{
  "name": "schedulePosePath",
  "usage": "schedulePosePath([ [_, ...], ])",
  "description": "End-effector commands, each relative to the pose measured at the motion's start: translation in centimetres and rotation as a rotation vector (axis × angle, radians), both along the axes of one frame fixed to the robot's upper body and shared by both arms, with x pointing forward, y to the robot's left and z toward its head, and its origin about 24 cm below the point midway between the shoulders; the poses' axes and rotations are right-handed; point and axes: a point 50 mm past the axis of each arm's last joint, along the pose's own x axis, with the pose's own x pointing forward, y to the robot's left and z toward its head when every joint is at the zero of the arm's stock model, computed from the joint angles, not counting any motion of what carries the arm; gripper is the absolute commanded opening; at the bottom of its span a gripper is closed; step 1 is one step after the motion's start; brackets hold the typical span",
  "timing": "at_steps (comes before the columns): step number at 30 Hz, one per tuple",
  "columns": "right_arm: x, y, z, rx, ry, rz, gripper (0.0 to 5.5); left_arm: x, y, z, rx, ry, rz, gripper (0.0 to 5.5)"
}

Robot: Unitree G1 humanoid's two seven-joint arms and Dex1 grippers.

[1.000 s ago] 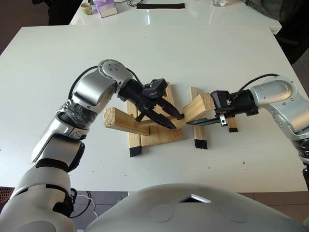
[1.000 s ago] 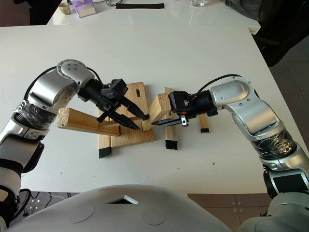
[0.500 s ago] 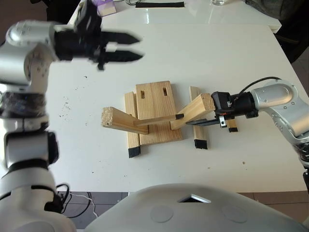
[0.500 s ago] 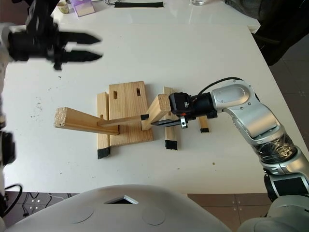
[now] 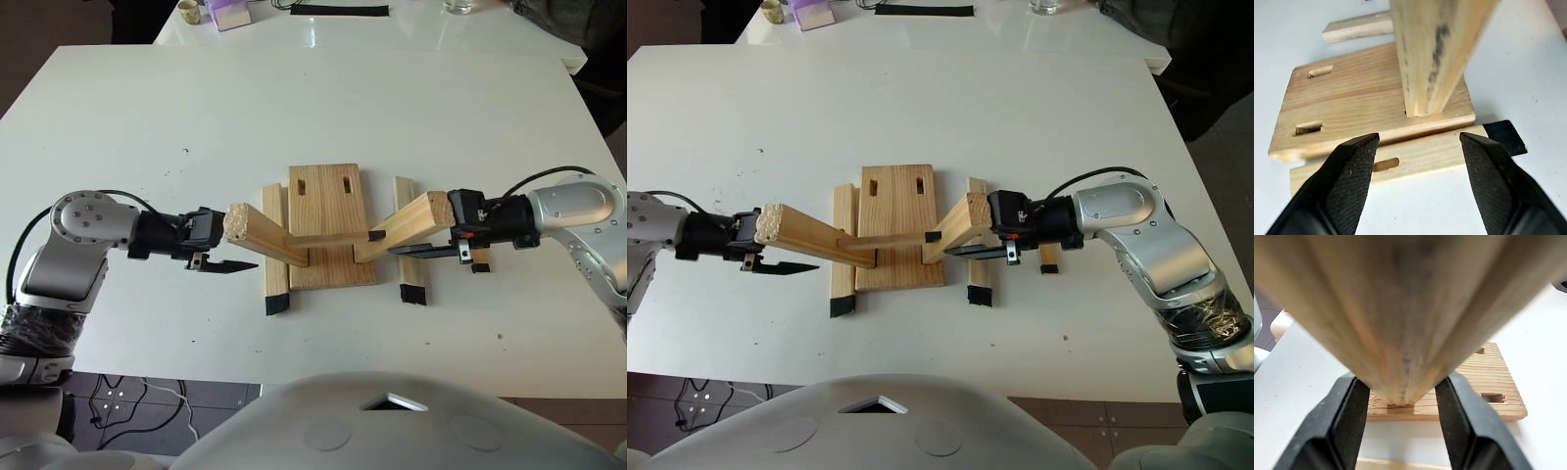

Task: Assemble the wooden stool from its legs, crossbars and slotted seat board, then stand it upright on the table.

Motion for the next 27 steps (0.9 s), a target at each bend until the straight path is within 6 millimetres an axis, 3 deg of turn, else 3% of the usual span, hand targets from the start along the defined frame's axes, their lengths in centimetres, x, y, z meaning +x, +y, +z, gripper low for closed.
schedulePosePath([
  [1,-0.1,-0.6,-2.8,-0.155,0.118,-0.014,2.00,0.1,-1.9,1.6,-0.007,0.013,-0.107,3.07],
  [7,0.6,2.0,-2.9,-0.155,0.120,0.082,2.00,-1.5,-5.3,1.9,-0.065,0.085,-0.216,3.07],
  [18,-0.4,6.4,-4.4,-0.174,0.154,0.257,2.00,0.6,-9.3,1.0,-0.201,0.150,-0.144,3.07],
  [22,-0.4,5.9,-3.9,-0.144,0.149,0.220,2.00,1.5,-9.5,1.2,-0.253,0.141,-0.073,3.07],
  [27,0.1,3.0,-2.9,-0.104,0.118,0.049,2.00,3.1,-7.8,1.2,-0.261,0.070,0.057,3.07],
])
